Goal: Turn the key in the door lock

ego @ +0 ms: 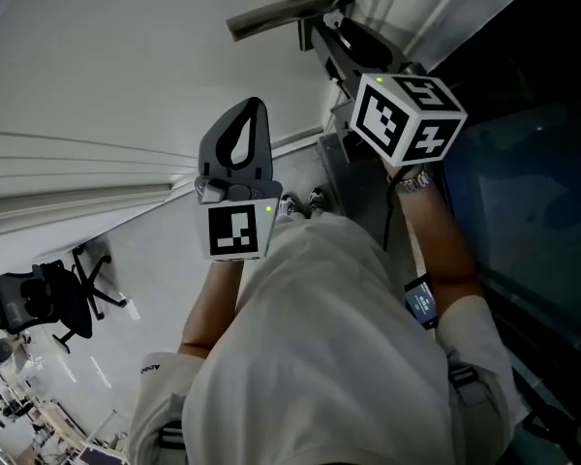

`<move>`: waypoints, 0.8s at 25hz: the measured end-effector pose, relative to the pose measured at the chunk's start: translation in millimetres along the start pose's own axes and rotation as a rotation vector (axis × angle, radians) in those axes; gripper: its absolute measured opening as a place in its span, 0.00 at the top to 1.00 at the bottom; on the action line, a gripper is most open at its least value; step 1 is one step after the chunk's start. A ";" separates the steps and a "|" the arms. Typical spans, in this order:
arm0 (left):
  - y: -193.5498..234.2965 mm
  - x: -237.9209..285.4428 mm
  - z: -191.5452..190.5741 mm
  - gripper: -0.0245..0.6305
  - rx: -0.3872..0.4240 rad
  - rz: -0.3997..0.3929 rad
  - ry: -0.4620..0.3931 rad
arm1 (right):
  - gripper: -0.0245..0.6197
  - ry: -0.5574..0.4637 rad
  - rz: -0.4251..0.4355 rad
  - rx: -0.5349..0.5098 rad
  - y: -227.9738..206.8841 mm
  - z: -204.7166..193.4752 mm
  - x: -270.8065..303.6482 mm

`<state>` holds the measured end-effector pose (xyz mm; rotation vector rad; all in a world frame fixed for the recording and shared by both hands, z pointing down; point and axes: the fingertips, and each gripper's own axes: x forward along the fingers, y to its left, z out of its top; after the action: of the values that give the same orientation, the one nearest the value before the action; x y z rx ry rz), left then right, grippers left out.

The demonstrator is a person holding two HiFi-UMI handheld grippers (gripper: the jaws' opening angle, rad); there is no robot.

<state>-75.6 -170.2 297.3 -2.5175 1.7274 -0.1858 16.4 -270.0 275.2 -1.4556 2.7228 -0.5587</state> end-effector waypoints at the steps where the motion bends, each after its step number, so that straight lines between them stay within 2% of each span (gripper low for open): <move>1: -0.2 0.2 0.5 0.95 0.000 -0.002 -0.004 | 0.75 0.023 -0.015 -0.095 -0.1 -1.0 -1.7; 7: -5.5 -0.2 0.5 0.95 -0.024 -0.014 -0.020 | 0.74 0.177 -0.133 -0.728 -6.0 -7.2 -8.1; 12: -4.6 -1.3 -0.4 0.95 -0.039 -0.017 -0.028 | 0.74 0.212 -0.255 -1.140 -5.5 -1.2 -5.5; 14: -4.4 -2.8 -0.8 0.95 -0.046 -0.015 -0.030 | 0.74 0.216 -0.288 -1.279 -3.2 -1.1 -4.8; 20: 6.3 -5.5 -3.8 0.95 -0.079 0.001 -0.038 | 0.74 0.205 -0.349 -1.538 6.2 -2.0 5.3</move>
<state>-84.0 -167.4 299.9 -2.5566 1.7553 -0.0701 8.1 -270.5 276.0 -1.9839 2.9274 1.9197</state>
